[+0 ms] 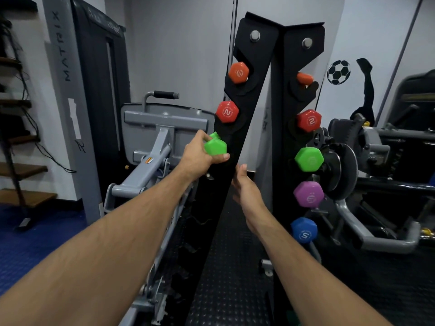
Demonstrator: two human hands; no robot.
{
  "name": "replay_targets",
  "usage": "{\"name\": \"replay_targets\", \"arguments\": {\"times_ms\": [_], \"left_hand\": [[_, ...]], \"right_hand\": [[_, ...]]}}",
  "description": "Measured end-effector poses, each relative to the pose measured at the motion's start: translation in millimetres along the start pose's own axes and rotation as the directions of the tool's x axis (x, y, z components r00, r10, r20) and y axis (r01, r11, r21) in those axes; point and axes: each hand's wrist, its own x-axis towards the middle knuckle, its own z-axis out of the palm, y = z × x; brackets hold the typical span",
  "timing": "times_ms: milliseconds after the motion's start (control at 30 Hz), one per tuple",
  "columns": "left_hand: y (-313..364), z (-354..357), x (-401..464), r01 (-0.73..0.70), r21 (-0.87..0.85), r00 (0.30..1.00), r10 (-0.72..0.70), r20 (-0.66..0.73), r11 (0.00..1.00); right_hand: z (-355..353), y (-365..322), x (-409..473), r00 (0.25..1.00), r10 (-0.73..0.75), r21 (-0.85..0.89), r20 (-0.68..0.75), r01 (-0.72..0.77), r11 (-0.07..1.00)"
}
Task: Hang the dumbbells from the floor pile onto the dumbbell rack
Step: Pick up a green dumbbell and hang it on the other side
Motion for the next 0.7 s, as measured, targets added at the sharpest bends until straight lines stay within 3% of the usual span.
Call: {"name": "replay_targets", "arguments": {"times_ms": [233, 400, 700], "left_hand": [[-3, 2, -8, -0.03, 0.003, 0.998, 0.03, 0.058, 1.0], [-14, 5, -32, -0.011, -0.158, 0.999, 0.018, 0.043, 0.987], [-67, 3, -118, 0.146, -0.172, 0.989, -0.139, 0.055, 0.974]], "right_hand": [[0, -3, -10, 0.999, -0.018, -0.055, 0.043, 0.02, 0.998], [-4, 3, -16, 0.996, -0.075, -0.113, 0.039, 0.079, 0.991], [-21, 58, -54, 0.999, -0.043, -0.168, 0.019, 0.046, 0.985]]}}
